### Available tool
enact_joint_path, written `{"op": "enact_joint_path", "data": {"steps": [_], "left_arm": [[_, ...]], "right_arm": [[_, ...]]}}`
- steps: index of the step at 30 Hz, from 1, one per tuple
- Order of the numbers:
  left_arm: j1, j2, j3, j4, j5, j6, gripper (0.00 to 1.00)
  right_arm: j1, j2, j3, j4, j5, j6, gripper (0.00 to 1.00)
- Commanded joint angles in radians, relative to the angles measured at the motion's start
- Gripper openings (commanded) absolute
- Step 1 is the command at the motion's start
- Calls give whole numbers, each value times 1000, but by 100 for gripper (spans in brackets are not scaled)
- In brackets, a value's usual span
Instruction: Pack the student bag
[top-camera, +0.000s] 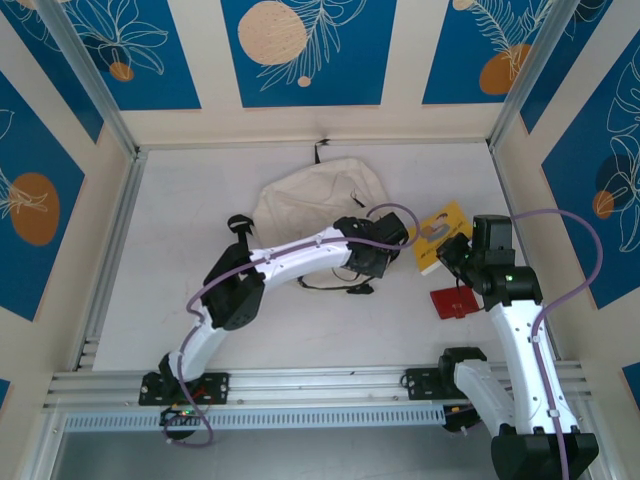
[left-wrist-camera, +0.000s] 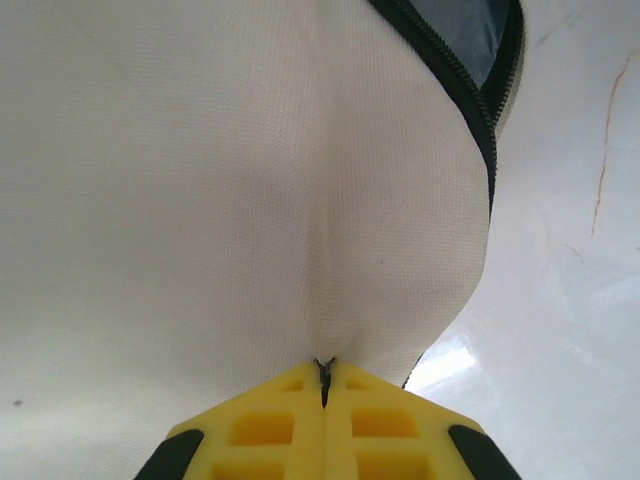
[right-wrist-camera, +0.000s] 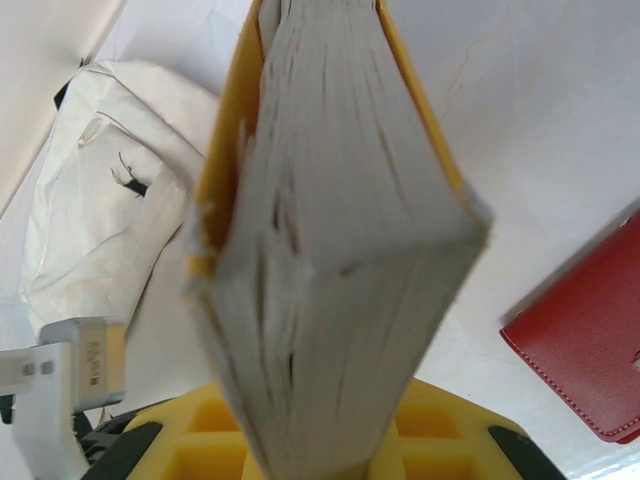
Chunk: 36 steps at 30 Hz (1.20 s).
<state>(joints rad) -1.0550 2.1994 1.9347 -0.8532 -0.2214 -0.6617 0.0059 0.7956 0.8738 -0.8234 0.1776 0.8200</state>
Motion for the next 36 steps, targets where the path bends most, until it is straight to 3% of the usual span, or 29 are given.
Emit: {"op": "enact_joint_path", "data": {"steps": [1,13,18,25,36], "left_arm": [[18,-71,-24,-27,-56,16,0],[133,-333,-168,75,-98,49,0],[196,-403,-212,183,-3,75,0],[209,-447,-215,312,1,174,0],[211,-488,-247,437,47,203,0]], "right_arm": [[-5,-22,7,60,-32,-28,9],[-6,-38,72,-20,-178,-96,8],[-3,-38,103,-46,-367,-120,8],[40,0,104,-48,-547,-87,7],[240,116,36,156,-508,125,7]]}}
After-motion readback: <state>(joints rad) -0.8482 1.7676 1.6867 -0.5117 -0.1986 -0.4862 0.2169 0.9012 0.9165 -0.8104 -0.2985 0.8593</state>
